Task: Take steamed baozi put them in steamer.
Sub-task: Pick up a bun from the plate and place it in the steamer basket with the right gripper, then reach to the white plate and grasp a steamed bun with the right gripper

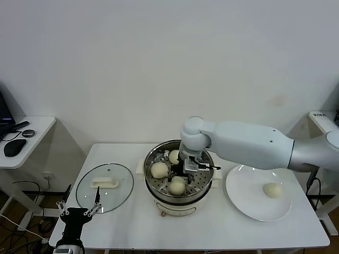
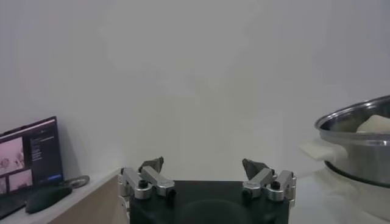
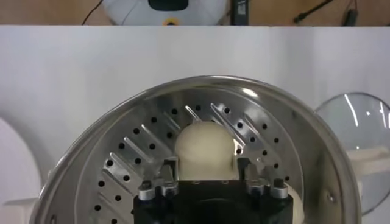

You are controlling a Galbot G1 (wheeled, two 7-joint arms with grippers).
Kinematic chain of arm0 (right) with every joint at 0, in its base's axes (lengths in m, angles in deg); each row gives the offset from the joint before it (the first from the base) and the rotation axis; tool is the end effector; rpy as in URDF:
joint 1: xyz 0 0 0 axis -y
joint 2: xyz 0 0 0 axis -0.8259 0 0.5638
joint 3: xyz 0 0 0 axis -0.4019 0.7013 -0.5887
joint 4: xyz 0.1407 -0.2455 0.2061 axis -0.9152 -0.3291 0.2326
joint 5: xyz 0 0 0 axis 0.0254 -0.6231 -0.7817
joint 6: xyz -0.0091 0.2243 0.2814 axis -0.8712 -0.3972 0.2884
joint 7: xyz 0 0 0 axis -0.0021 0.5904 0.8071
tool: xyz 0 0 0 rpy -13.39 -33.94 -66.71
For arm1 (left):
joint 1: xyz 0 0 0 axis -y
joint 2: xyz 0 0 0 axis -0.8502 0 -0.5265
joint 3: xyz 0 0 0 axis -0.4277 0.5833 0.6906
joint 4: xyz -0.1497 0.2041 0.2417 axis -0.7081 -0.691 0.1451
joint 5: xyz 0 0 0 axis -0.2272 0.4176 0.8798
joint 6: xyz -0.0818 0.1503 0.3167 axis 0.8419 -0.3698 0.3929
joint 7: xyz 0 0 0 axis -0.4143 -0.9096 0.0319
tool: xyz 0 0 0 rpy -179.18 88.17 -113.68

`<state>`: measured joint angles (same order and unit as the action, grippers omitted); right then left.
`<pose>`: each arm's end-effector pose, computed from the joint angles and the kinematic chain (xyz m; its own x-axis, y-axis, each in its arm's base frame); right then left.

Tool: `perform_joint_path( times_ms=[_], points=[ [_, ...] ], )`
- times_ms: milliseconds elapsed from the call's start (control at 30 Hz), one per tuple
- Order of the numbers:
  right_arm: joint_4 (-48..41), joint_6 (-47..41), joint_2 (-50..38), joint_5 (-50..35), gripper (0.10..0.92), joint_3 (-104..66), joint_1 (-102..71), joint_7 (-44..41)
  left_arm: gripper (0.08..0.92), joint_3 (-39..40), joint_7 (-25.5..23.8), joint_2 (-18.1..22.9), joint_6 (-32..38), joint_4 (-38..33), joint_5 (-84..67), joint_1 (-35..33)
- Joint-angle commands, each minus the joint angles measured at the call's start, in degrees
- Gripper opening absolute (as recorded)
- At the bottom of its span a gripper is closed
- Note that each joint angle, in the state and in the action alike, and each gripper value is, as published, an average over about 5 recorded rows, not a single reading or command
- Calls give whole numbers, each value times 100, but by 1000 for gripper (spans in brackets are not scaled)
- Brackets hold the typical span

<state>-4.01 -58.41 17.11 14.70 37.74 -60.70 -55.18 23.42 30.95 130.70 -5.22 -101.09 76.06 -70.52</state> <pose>0.4923 0.1384 -0.1073 0.0174 -0.1855 0.9825 -0.0399 -0.9820 -0.1847 0.1435 0.0844 -0.3161 -0.9947 -0.0817 -0.0617 -0.0969 0.9464 0.3082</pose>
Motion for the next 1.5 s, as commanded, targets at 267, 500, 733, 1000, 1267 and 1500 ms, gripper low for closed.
perform_joint_path(
  times_ms=[267, 500, 733, 1000, 1267, 1500],
  points=[
    [223, -1036, -1373, -658, 821, -896, 408, 137, 823, 40, -5, -58, -6, -3, 0, 66],
    [552, -3360, -3052, -962, 823, -1163, 170, 85, 823, 106, -14, -127, -2, 15, -16, 156],
    [486, -4510, -4178, -729, 823, -2035, -1031, -355, 823, 280, -17, -158, 4, 59, -8, 221],
    [-412, -4286, -4440, 213, 823, -4059, -3337, -405, 823, 404, -36, -175, -23, 208, -2, 338],
    [-1364, -3520, -3913, 815, 823, -5080, -4457, -441, 823, 379, -50, -175, -46, 221, -2, 312],
    [-1726, -3421, -3467, 991, 823, -5039, -4477, -432, 823, 310, -51, -169, -48, 204, -2, 269]
  ],
)
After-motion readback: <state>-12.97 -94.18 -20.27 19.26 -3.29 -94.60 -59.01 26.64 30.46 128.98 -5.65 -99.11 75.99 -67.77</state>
